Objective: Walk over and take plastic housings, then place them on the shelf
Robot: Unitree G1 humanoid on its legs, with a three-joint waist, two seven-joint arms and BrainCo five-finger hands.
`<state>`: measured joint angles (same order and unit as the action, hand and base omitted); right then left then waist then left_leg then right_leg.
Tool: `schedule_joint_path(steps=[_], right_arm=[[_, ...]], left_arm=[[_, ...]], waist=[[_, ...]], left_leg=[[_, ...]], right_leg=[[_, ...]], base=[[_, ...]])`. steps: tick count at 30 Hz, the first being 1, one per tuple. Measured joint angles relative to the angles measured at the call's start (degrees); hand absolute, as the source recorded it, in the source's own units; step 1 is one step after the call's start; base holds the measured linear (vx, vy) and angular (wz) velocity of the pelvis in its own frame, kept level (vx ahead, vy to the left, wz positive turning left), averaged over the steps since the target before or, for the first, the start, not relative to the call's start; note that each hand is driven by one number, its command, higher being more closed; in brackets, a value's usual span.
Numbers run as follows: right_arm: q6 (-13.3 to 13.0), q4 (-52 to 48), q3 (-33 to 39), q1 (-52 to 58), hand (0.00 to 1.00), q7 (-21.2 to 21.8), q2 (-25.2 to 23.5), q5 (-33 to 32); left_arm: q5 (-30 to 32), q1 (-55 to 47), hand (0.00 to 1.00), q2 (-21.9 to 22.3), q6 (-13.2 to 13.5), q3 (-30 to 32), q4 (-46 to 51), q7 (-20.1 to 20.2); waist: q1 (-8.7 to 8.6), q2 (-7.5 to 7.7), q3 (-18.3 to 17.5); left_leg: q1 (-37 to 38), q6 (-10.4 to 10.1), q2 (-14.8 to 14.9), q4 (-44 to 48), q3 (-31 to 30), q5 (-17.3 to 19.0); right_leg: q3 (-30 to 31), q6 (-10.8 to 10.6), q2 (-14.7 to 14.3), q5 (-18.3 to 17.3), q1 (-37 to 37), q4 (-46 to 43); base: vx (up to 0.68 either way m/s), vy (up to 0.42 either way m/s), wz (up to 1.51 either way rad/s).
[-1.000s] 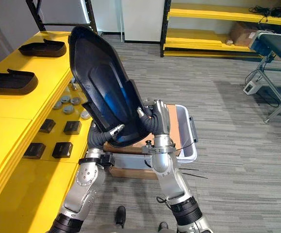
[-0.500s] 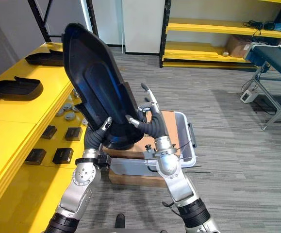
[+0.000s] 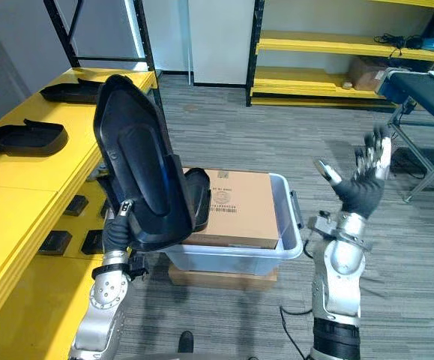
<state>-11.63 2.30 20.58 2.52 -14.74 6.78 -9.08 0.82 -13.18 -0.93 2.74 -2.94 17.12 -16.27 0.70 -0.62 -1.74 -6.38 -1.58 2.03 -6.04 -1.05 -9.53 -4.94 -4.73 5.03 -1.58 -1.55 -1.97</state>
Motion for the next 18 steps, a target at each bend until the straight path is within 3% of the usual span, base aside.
schedule_joint_path(steps=[8, 12, 16, 18], right_arm=[[4.9, 32.9, 6.4, 8.9, 0.0, 3.1, -4.1, -3.8], [6.6, 40.1, 5.4, 11.4, 0.0, 4.0, -7.2, -2.7], [7.3, 41.4, 0.8, 12.2, 0.0, 5.2, -8.3, -2.0], [7.2, 41.3, -1.3, 11.1, 0.0, 5.2, -8.0, -2.0]], left_arm=[[0.3, -7.5, 1.0, 2.1, 1.2, 2.6, 5.6, 1.7], [-0.2, -10.1, 1.0, 2.1, 1.8, 2.5, 7.5, 3.7], [-0.8, -10.4, 1.0, 2.2, 2.2, 2.4, 10.2, 4.1], [-1.7, -9.4, 1.0, 2.9, 2.5, 1.6, 11.5, 4.0]], waist=[[0.12, -1.6, -0.7], [0.07, -1.17, -0.1], [0.23, -0.8, 2.1], [0.73, -1.7, 4.1]], left_leg=[[-0.6, -0.1, 0.0, 0.0, -0.8, 0.1], [0.4, -0.1, -0.2, 0.0, -3.1, 0.1], [-1.7, -0.3, -1.5, 0.5, -9.0, 0.0], [-6.1, -0.5, -2.5, 4.5, -9.9, 1.3]], right_leg=[[-1.8, 0.0, -0.1, 0.0, 0.7, 1.1], [-4.3, 0.0, -0.1, -0.2, 2.9, 0.4], [-12.6, -0.2, 1.0, -3.7, 3.3, -4.8], [-20.6, -0.1, 2.0, -5.5, 3.2, -7.7]], base=[[0.03, -0.028, 0.08], [0.02, -0.034, 0.29], [-0.05, -0.034, 1.07], [-0.08, -0.011, 1.77]])
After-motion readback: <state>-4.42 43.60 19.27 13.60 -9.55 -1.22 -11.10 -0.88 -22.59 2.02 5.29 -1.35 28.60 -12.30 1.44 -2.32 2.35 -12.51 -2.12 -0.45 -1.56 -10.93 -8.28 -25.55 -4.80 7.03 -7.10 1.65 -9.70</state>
